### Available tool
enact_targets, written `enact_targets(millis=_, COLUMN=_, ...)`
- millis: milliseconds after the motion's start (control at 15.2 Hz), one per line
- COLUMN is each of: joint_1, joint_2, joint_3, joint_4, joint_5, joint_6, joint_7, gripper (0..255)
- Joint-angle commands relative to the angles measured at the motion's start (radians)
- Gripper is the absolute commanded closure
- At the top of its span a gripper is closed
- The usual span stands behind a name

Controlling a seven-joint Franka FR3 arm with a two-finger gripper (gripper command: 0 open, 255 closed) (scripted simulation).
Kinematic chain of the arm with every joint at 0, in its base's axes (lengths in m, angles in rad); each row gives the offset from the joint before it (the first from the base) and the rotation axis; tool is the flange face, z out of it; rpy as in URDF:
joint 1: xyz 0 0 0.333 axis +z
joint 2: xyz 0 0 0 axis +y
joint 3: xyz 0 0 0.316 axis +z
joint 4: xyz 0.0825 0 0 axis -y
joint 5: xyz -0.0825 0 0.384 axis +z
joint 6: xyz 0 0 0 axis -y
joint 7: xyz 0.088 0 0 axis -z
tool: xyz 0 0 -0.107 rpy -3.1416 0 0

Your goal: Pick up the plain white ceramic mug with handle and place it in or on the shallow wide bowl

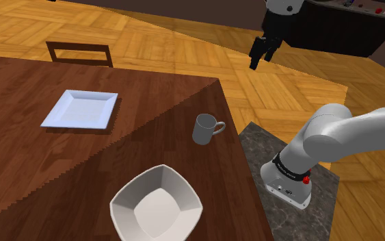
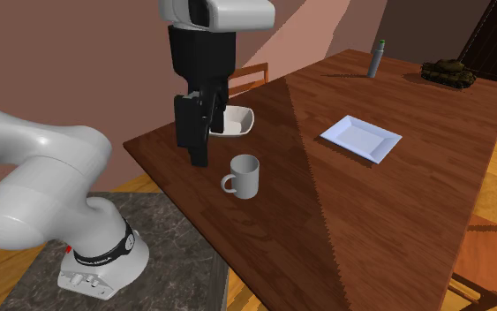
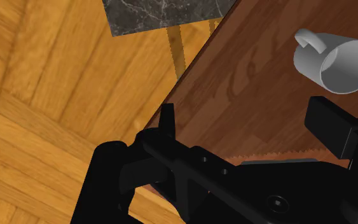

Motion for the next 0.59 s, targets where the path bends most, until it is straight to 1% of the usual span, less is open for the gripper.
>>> enact_targets(millis=0, joint_1=0.0, joint_2=0.0, joint_3=0.0, joint_4=0.0, joint_5=0.0, joint_6=0.0, joint_7=0.0, gripper=0)
enact_targets(millis=264, joint_1=0.008, joint_2=0.033, joint_3=0.067, joint_4=-0.063, joint_5=0.073, joint_6=0.071, joint_7=0.127, gripper=0)
enact_targets(millis=528, joint_1=0.018, joint_2=0.091, joint_3=0.136, joint_4=-0.106, joint_5=0.146, joint_6=0.154, joint_7=0.25, gripper=0)
